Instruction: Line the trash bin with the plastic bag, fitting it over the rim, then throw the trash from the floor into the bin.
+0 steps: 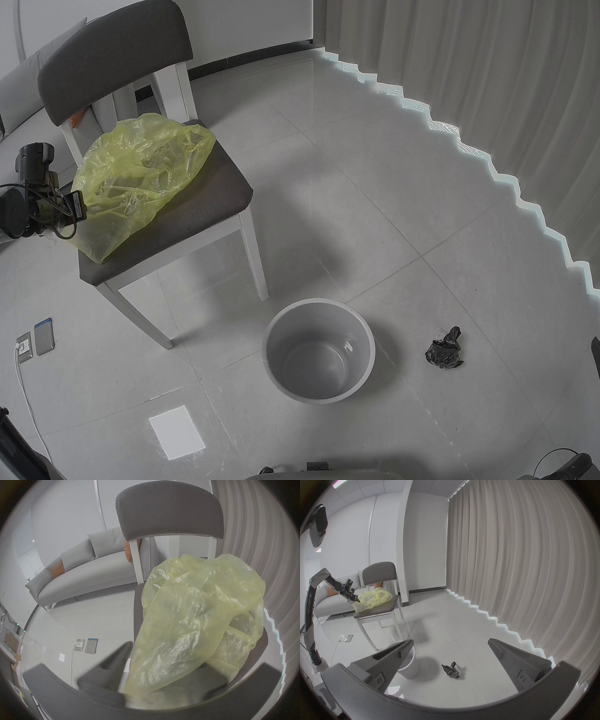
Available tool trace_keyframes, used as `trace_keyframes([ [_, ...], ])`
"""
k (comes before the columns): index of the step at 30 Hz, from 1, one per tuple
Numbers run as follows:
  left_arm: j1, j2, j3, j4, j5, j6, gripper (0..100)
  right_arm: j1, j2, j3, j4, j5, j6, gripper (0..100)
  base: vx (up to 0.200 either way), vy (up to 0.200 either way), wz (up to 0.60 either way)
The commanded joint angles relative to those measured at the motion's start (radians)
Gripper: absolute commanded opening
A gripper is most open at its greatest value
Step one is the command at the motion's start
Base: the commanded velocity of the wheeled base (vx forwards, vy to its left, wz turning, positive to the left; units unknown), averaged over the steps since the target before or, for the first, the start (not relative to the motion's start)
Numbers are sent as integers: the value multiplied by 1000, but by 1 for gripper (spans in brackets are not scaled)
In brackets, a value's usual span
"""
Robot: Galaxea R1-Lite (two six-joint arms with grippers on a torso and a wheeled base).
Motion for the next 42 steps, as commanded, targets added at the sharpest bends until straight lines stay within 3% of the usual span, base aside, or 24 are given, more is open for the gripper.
trace_keyframes([
  [1,-8,5,9,0,5,-2,0,0,-3,-3,0,0,0,100,0,0,0],
  [7,-34,-33,49,-7,6,-2,0,4,26,-63,-3,3,11,100,0,0,0],
  [12,-118,-213,73,-1,-27,22,0,12,133,-158,-6,11,26,100,0,0,0],
  [17,-262,-426,83,86,-81,196,0,26,248,-267,-2,72,22,100,0,0,0],
  [20,-400,-535,102,160,-156,222,0,30,310,-299,-5,95,17,100,0,0,0],
  [22,-416,-552,113,172,-165,229,0,32,317,-302,-5,100,15,100,0,0,0],
  [23,-494,-638,138,241,-173,344,0,70,359,-318,-8,118,-5,100,0,0,0],
  [25,-549,-691,133,310,-175,453,0,113,389,-336,-8,111,-20,100,0,0,0],
  [30,-650,-750,104,462,-171,564,0,210,451,-351,-13,106,-23,100,0,0,0],
  [36,-729,-776,92,500,-150,613,0,274,564,-381,-14,120,-23,100,0,0,0],
  [42,-738,-740,-2,612,-150,697,0,329,707,-451,-20,123,-11,100,0,0,0],
])
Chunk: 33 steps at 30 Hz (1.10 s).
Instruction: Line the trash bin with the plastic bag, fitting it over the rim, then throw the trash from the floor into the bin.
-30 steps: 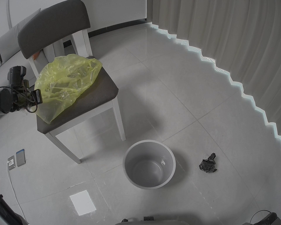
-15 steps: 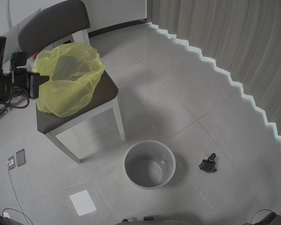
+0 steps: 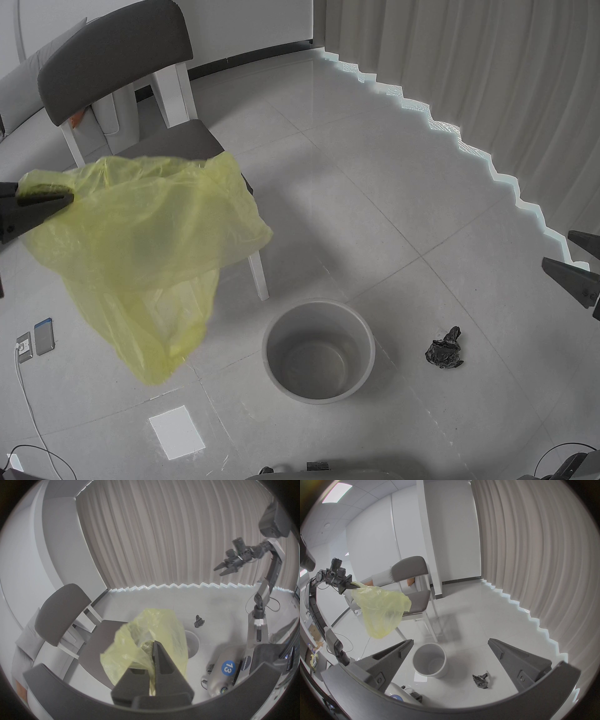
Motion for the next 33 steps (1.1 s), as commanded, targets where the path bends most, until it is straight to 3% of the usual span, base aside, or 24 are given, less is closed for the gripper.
trace_keyframes([
  [1,-31,3,-77,69,0,36,0,59,171,-68,-12,4,7,100,0,0,0],
  [5,-90,19,-95,75,0,47,0,88,268,-90,-89,4,14,100,0,0,0],
  [12,-118,41,-83,95,5,82,0,125,396,-128,-195,1,18,100,0,0,0],
  [17,-107,45,-141,235,49,228,0,148,459,-200,-196,4,18,100,0,0,0],
  [22,-144,52,-203,347,49,240,0,185,510,-234,-196,4,21,100,0,0,0],
  [33,-216,95,-272,371,49,242,0,320,604,-363,-196,47,167,100,0,0,0],
])
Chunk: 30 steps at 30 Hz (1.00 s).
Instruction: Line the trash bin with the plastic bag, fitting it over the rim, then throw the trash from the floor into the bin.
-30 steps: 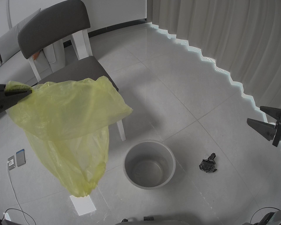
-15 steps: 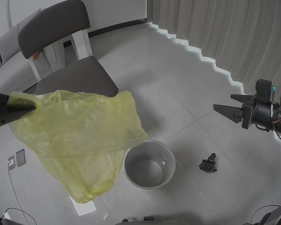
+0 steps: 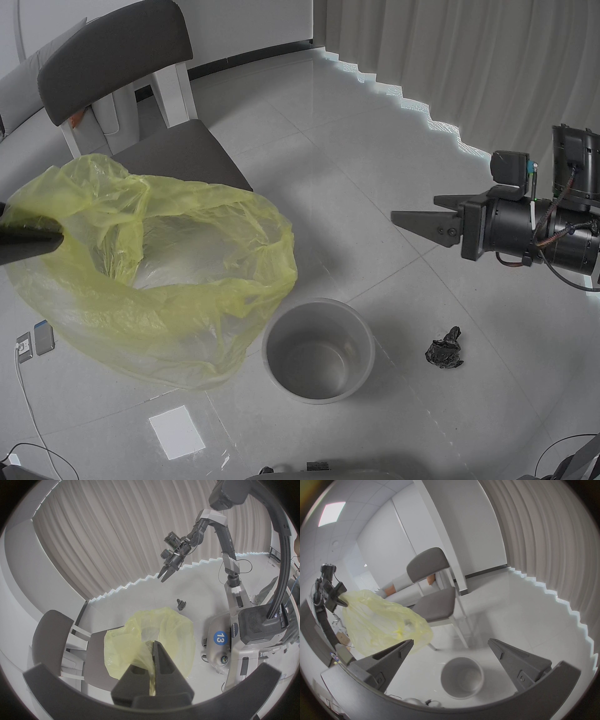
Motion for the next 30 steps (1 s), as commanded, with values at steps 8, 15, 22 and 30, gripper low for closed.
trace_keyframes([
  [8,-38,39,-18,-6,1,-4,0,188,42,-58,9,1,96,100,0,0,0],
  [15,-39,48,-18,-30,1,-2,0,245,99,-69,0,0,99,100,0,0,0],
  [22,-42,59,-15,-38,1,-2,0,263,122,-52,5,0,97,100,0,0,0],
  [30,-42,55,-12,-59,1,-2,0,265,-68,112,8,0,84,100,0,0,0],
])
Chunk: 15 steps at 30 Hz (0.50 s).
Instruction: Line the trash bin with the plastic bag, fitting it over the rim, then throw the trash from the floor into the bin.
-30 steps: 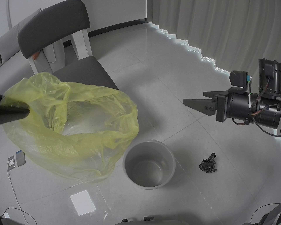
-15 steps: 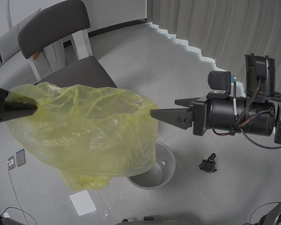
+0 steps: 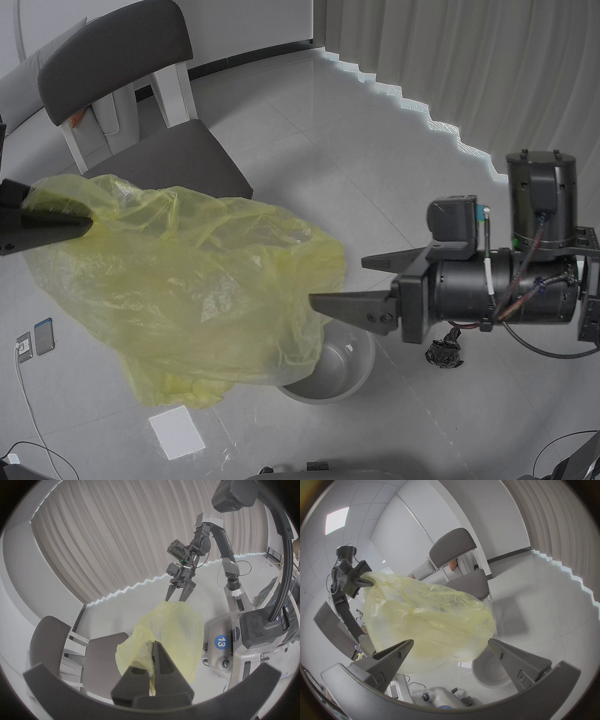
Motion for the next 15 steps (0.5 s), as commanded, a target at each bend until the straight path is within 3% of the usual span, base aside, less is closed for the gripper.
trace_keyframes([
  [1,0,0,3,-5,1,0,0,-5,-161,91,7,2,-9,100,0,0,0],
  [9,-12,-3,1,-15,-1,0,0,-110,-164,-53,11,32,3,100,0,0,0],
  [15,-32,-7,1,-15,-1,-3,0,-150,51,-233,17,71,14,100,0,0,0],
])
